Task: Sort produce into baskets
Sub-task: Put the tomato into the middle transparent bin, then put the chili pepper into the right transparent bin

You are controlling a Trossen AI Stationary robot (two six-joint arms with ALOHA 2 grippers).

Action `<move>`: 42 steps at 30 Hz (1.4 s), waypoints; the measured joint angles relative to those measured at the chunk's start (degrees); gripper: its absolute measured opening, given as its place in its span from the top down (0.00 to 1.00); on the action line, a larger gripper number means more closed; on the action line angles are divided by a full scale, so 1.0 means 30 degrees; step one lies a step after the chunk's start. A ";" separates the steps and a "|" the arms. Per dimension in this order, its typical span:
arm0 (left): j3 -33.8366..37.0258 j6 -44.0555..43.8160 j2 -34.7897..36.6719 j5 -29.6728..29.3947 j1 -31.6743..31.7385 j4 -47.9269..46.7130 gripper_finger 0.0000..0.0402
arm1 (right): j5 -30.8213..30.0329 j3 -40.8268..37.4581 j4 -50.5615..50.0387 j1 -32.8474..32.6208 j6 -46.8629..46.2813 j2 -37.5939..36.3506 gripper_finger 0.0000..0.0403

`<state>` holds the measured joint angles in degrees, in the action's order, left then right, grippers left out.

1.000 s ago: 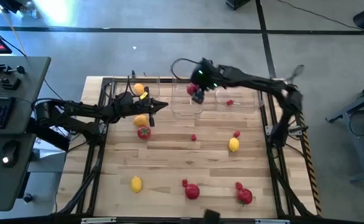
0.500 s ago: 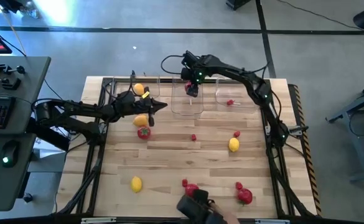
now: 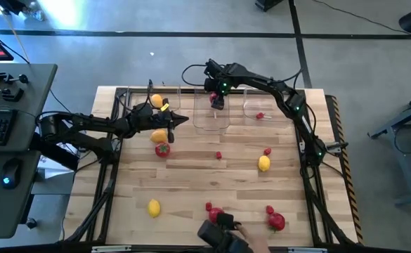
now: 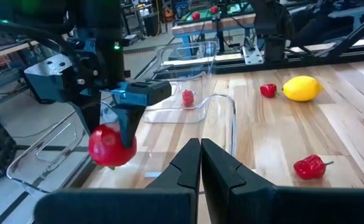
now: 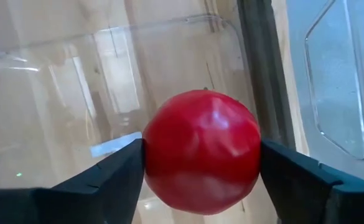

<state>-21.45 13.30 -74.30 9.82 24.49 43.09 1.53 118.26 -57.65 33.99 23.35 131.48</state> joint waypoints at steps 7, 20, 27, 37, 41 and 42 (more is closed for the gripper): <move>0.0000 -0.0213 0.0003 0.0000 0.0004 -0.0102 1.00 | -0.0005 0.0000 0.0276 -0.0026 -0.0375 0.0000 0.23; 0.0000 -0.0225 0.0000 0.0004 0.0004 -0.0109 1.00 | -0.2208 0.0000 -0.0249 -0.0208 -0.0556 -0.0140 0.22; 0.0000 -0.0218 0.0000 0.0022 0.0129 -0.0090 1.00 | -0.3020 0.0000 -0.1649 -0.0848 -0.1642 -0.2063 0.38; 0.0000 -0.0225 0.0000 0.0025 0.0481 -0.0251 1.00 | -0.0834 -0.2929 0.2571 -0.1652 -0.2171 -0.3718 0.95; 0.0000 -0.0218 0.0000 0.0022 0.0495 -0.0269 1.00 | -0.0945 -0.7732 0.6739 -0.2138 -0.3381 -0.6363 0.96; 0.0000 -0.0218 0.0000 0.0029 0.0496 -0.0247 1.00 | -0.1242 -0.9004 0.7950 -0.2294 -0.3765 -0.7264 0.97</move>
<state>-21.45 12.64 -74.30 9.91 25.98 42.35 -2.19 91.25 -33.80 27.11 12.05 109.69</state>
